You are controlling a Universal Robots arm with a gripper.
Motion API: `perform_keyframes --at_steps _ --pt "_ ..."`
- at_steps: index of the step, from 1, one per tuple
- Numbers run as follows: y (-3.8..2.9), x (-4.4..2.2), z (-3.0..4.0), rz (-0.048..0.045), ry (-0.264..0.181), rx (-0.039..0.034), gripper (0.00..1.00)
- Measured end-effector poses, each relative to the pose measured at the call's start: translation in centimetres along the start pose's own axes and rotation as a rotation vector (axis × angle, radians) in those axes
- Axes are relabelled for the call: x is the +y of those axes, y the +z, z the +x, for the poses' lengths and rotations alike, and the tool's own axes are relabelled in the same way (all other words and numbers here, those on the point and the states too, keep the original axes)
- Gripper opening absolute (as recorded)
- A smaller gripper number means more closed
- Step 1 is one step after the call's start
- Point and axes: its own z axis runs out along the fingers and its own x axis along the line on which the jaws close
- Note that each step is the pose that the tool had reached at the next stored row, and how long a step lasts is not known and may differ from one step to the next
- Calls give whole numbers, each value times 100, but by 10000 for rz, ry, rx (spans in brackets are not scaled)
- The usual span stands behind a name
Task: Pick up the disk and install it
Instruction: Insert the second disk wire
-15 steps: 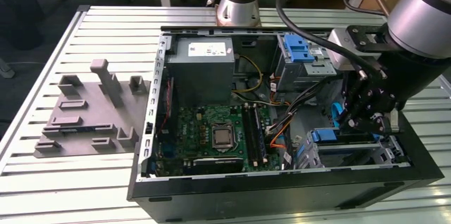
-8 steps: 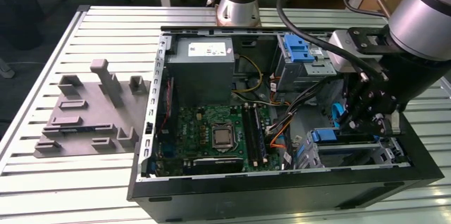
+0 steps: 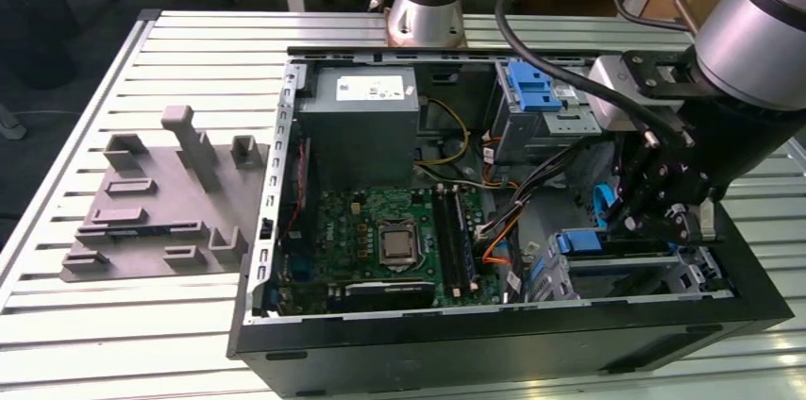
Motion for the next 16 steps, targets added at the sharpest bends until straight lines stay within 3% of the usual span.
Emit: perform_keyframes --at_steps 16 --pt "22 -42 -1 1 -6 0 16"
